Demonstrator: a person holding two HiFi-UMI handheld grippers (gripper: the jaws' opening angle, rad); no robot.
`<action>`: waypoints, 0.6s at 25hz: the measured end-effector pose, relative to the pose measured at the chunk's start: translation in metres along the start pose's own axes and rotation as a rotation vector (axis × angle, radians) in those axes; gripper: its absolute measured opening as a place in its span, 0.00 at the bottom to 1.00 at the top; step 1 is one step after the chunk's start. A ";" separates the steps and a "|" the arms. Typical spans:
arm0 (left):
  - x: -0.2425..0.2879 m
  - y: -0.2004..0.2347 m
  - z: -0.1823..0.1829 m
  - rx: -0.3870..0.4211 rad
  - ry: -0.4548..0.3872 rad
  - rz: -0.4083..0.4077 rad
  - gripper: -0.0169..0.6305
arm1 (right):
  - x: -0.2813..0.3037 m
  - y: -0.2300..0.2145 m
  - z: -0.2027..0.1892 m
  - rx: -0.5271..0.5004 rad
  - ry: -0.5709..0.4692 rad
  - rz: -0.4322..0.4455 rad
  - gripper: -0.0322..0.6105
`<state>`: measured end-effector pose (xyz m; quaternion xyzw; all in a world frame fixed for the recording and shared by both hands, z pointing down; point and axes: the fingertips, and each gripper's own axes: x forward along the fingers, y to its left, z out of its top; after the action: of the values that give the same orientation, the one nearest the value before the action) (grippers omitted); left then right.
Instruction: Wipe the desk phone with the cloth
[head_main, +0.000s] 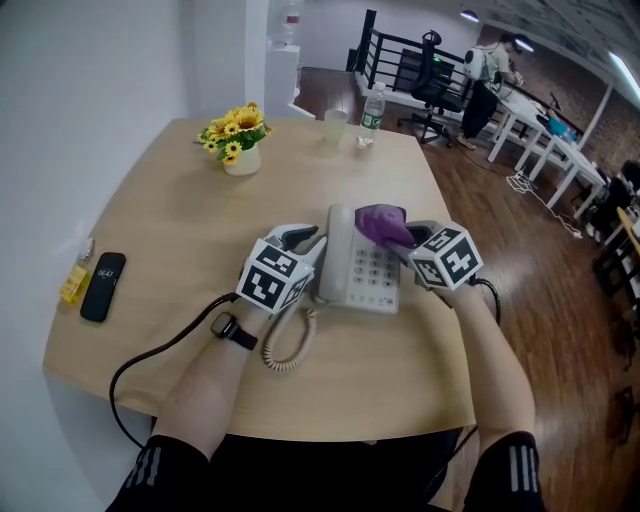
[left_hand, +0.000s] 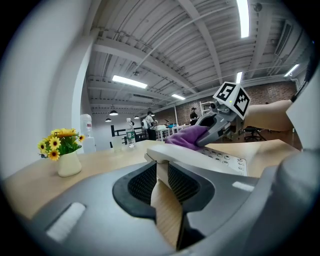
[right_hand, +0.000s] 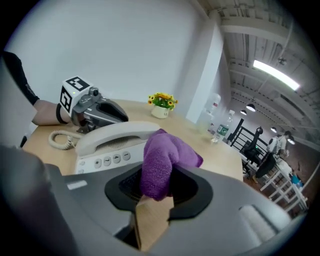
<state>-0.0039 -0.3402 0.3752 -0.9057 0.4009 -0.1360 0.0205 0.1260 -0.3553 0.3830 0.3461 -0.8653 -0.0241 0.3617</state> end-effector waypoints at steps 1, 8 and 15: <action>0.000 0.000 0.000 0.000 0.000 -0.001 0.13 | -0.002 0.009 -0.001 -0.015 0.001 0.017 0.24; 0.000 0.001 -0.001 0.006 -0.002 0.005 0.13 | -0.032 0.090 -0.024 -0.147 0.001 0.132 0.24; -0.001 0.001 -0.001 0.005 -0.003 0.008 0.13 | -0.057 0.141 -0.045 -0.175 0.011 0.230 0.24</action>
<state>-0.0055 -0.3408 0.3755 -0.9043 0.4041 -0.1357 0.0237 0.1016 -0.2035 0.4228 0.2117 -0.8918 -0.0560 0.3958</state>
